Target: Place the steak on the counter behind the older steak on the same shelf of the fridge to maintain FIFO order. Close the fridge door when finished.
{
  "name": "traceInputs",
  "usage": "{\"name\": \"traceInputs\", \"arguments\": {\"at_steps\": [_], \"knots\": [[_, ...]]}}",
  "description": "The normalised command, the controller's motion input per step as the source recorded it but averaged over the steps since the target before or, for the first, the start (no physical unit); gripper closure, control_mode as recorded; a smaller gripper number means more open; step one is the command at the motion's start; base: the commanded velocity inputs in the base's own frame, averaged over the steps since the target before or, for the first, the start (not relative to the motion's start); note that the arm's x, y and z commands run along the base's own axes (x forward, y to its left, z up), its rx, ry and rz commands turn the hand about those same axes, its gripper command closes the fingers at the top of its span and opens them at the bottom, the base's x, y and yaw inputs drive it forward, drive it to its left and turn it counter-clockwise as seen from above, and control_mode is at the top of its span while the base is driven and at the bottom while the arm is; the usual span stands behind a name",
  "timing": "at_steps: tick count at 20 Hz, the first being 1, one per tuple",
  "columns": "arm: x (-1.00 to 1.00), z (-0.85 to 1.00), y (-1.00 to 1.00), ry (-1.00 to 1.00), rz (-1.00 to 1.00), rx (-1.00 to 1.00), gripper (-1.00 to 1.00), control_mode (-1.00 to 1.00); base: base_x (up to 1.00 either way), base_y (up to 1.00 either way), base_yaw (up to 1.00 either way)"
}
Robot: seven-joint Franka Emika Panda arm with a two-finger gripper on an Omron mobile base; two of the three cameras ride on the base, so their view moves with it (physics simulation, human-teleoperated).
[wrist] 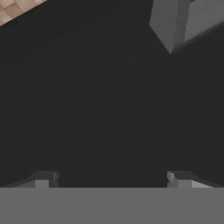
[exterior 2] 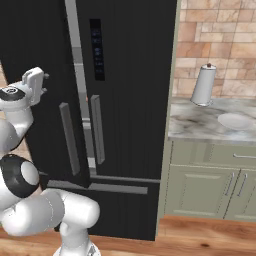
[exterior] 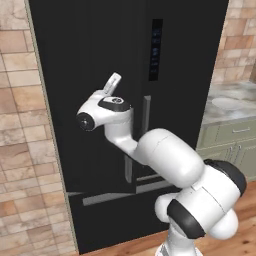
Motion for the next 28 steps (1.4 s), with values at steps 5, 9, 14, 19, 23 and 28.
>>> {"name": "traceInputs", "arguments": {"at_steps": [5, 9, 14, 19, 23, 28], "knots": [[0.42, 0.03, -0.38, -0.01, 0.00, 0.02, -1.00, -1.00, 0.00, 0.00, 0.00], [0.50, 0.00, -0.26, 0.00, 0.00, 0.02, -1.00, -1.00, 0.00, 0.00, 0.00], [0.56, 0.00, -0.15, 0.00, 0.00, 0.02, -1.00, -1.00, 0.00, 0.00, 0.00], [0.65, 0.00, -0.01, 0.01, 0.00, 0.00, -1.00, -1.00, 0.00, 0.00, 0.00], [0.62, 0.00, 0.00, 0.01, 0.00, 0.01, -1.00, -1.00, 0.00, 0.00, 0.00], [0.12, 0.00, -0.06, 0.00, 0.00, 0.01, -1.00, -1.00, 0.00, 0.00, 0.00]]}}
